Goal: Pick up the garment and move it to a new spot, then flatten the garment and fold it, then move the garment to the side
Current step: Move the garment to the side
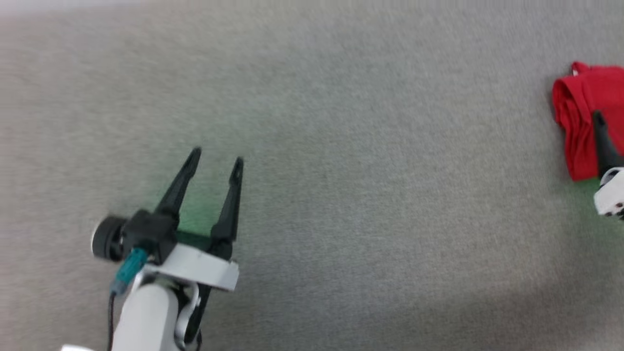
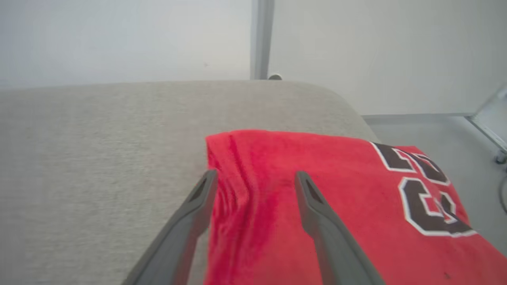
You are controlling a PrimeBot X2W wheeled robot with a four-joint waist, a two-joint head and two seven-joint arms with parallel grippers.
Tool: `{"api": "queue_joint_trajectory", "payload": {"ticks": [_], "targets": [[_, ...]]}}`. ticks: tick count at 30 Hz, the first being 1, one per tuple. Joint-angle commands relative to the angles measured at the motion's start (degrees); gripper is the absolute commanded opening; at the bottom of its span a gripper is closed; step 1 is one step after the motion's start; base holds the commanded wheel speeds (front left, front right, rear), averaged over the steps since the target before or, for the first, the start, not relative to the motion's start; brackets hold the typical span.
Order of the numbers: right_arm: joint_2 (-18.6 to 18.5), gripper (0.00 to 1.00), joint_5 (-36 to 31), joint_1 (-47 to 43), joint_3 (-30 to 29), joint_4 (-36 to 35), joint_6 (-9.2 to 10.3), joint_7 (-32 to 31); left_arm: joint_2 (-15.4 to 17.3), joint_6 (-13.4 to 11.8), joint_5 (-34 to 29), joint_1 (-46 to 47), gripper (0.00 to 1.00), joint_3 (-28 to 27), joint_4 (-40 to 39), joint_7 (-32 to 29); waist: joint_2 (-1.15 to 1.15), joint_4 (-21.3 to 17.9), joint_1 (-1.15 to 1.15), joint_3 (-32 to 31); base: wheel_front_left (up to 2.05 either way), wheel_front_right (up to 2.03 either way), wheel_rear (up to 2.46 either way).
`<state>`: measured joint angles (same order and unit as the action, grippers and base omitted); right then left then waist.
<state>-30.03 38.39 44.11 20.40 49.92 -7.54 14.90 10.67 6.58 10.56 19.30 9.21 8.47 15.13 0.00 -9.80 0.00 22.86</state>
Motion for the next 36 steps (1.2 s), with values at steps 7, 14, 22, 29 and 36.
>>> {"api": "queue_joint_trajectory", "payload": {"ticks": [7,14,22,29,36], "targets": [[2.21,1.0,-4.57,-10.81,-3.84,-10.45,0.11,0.3,-3.35,0.78,0.29,-7.39,1.0,-4.38,1.47,-0.03,0.0,9.76,0.0,-12.02,0.0,0.0,0.0],[5.22,1.0,-8.38,-19.99,-9.56,-19.52,0.1,0.31,-4.55,0.93,0.66,-11.47,1.0,-5.52,1.79,-0.04,0.0,12.93,0.0,-16.05,0.0,0.0,0.0],[10.98,1.0,-10.35,-29.77,-13.95,-27.52,0.11,0.32,-4.73,0.96,1.56,-16.28,1.0,-5.89,0.73,-0.04,0.0,13.8,0.0,-19.9,0.0,0.0,0.0],[12.95,1.0,-11.94,-37.01,-16.98,-32.52,0.1,0.32,-4.67,0.96,1.38,-20.69,1.0,-6.07,-1.33,-0.04,0.0,14.06,0.0,-22.78,0.0,0.0,0.0],[14.5,1.0,-13.47,-42.41,-19.86,-38.32,0.1,0.32,-4.07,0.96,1.97,-23.34,1.0,-5.62,-3.41,-0.04,0.0,14.95,0.0,-23.65,0.0,0.0,0.0]]}}
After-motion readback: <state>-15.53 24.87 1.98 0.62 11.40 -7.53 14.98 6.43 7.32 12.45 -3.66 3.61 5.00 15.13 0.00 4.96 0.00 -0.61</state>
